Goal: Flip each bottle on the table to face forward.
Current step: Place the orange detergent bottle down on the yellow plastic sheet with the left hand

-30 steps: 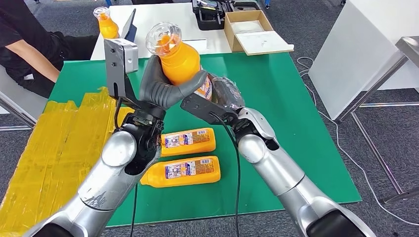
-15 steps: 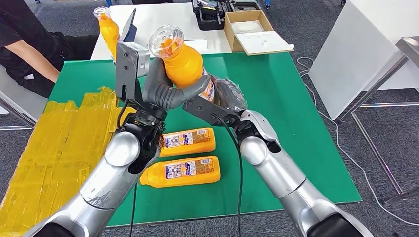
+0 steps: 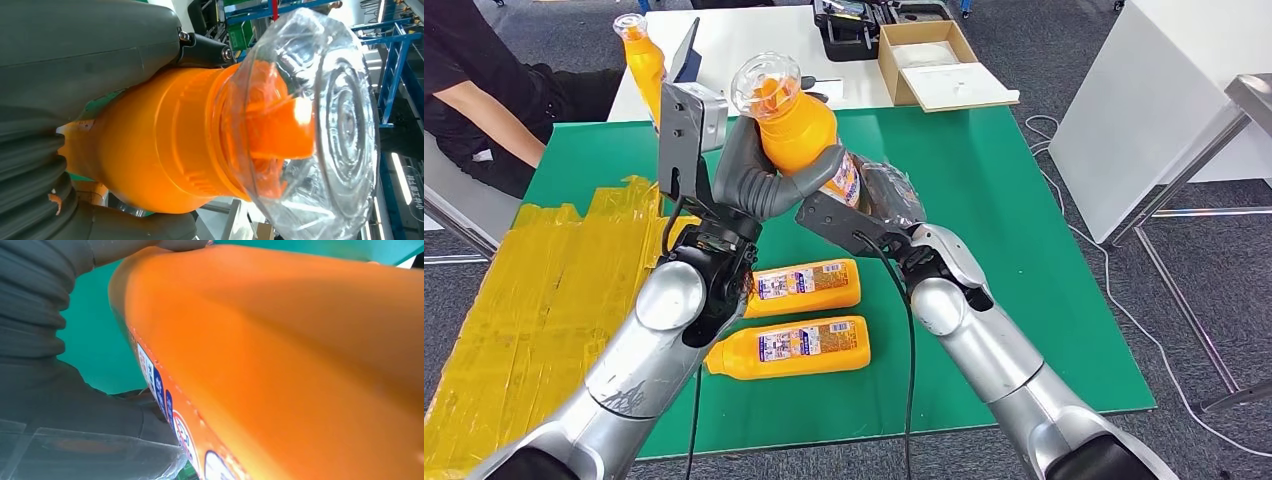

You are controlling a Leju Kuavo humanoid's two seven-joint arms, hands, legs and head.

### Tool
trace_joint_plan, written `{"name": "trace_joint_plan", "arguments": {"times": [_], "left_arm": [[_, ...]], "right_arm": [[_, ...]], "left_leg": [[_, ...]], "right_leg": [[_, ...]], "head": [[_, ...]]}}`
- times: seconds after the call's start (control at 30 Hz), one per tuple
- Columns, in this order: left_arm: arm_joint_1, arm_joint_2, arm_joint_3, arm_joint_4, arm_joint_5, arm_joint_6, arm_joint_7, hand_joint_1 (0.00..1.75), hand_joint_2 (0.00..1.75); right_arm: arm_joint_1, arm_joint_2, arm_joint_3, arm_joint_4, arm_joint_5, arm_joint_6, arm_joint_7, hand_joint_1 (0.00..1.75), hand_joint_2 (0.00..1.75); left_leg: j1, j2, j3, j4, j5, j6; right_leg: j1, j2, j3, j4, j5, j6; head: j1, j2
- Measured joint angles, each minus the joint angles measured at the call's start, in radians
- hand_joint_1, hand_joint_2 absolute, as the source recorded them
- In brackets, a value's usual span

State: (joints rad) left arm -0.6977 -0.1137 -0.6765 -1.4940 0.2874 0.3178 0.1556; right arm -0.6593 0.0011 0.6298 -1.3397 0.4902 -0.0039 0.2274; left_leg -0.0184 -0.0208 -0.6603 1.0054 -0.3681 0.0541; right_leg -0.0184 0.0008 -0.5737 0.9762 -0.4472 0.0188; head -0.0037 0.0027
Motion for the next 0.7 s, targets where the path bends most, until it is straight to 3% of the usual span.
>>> {"name": "trace_joint_plan", "arguments": {"times": [0.53, 0.57, 0.67, 0.7], "left_arm": [[0.002, 0.008, 0.032, -0.003, 0.166, -0.005, 0.005, 1.75, 1.75], [0.002, 0.008, 0.034, -0.004, 0.172, -0.007, 0.007, 1.75, 1.75], [0.006, 0.012, 0.038, -0.013, 0.183, -0.01, 0.008, 1.75, 1.75], [0.008, 0.013, 0.04, -0.016, 0.187, -0.01, 0.008, 1.75, 1.75]], "right_arm": [[0.0, 0.0, 0.006, 0.006, 0.008, 0.013, 0.009, 1.75, 1.75], [0.0, 0.0, 0.006, 0.007, 0.009, 0.013, 0.009, 1.65, 1.75], [0.0, 0.0, 0.004, 0.008, 0.012, 0.01, 0.01, 0.34, 1.75], [0.0, 0.0, 0.004, 0.008, 0.014, 0.009, 0.012, 0.0, 1.75]], "left_leg": [[0.0, 0.0, 0.0, 0.0, 0.0, 0.0], [0.0, 0.0, 0.0, 0.0, 0.0, 0.0], [0.0, 0.0, 0.0, 0.0, 0.0, 0.0], [0.0, 0.0, 0.0, 0.0, 0.0, 0.0]], "right_leg": [[0.0, 0.0, 0.0, 0.0, 0.0, 0.0], [0.0, 0.0, 0.0, 0.0, 0.0, 0.0], [0.0, 0.0, 0.0, 0.0, 0.0, 0.0], [0.0, 0.0, 0.0, 0.0, 0.0, 0.0]], "head": [[0.0, 0.0], [0.0, 0.0], [0.0, 0.0], [0.0, 0.0]]}}
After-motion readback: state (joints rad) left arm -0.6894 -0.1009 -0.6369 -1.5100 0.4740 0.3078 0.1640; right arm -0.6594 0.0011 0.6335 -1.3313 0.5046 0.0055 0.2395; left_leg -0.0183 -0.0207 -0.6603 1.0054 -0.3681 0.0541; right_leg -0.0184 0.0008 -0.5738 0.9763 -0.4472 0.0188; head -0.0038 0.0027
